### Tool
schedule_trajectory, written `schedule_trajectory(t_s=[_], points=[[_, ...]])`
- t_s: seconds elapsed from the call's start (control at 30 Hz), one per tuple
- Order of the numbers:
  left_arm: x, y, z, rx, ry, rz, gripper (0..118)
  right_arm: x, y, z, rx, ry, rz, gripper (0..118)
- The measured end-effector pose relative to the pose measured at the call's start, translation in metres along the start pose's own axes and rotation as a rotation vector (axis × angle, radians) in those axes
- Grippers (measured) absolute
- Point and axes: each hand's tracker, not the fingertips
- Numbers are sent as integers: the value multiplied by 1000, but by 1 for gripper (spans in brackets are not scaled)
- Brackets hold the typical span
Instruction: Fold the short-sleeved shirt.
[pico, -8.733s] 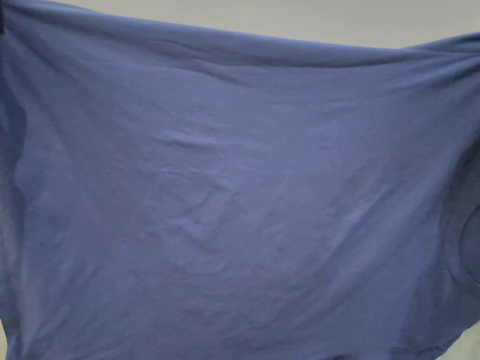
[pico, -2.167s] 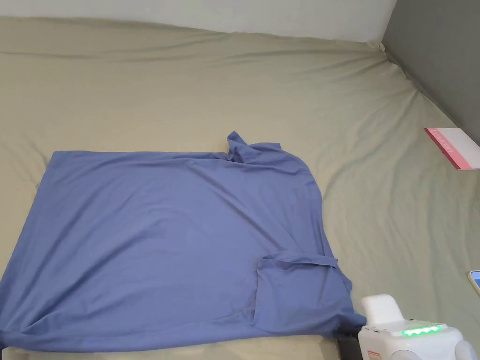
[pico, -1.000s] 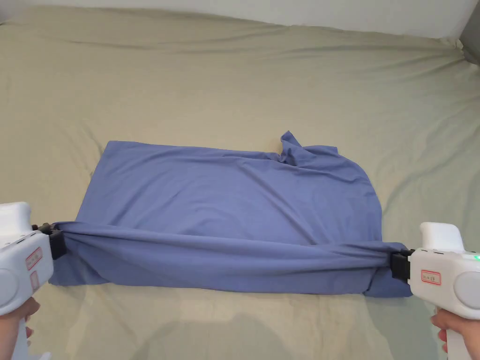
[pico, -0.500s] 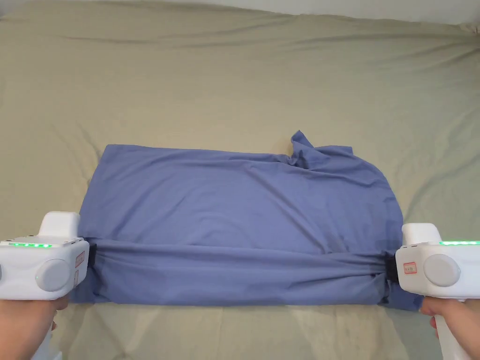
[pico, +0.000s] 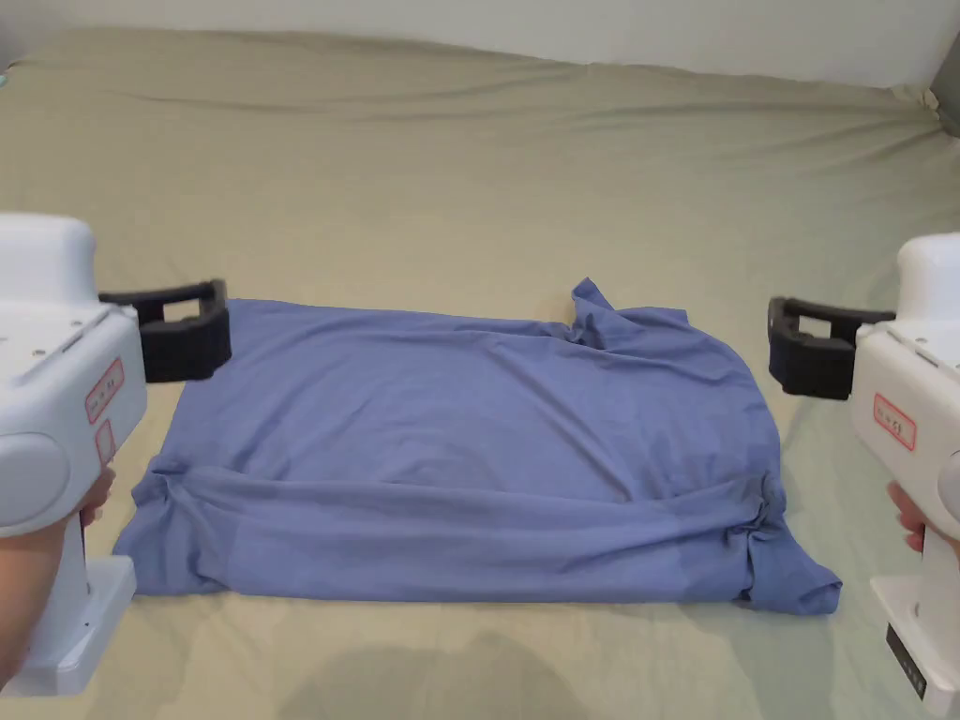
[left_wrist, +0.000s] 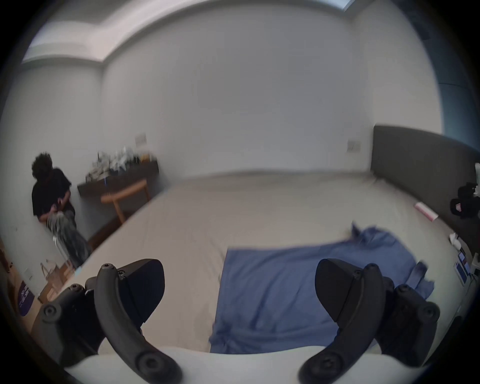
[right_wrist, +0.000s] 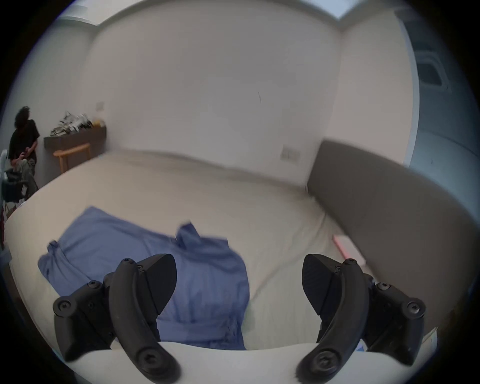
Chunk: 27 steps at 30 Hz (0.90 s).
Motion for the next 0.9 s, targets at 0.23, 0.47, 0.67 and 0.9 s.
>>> schedule_trajectory(t_s=[0.23, 0.47, 0.67, 0.9], points=[[46, 29, 65, 195, 83, -99, 25, -53, 26, 63, 142, 65, 55, 7], [69, 16, 91, 258, 97, -136, 0, -84, 23, 81, 188, 78, 122, 2], [73, 13, 90, 216, 32, -154, 0, -83, 25, 85, 203, 83, 109, 2], [81, -14, 64, 65, 63, -316, 0, -73, 12, 77, 170, 70, 124, 2]])
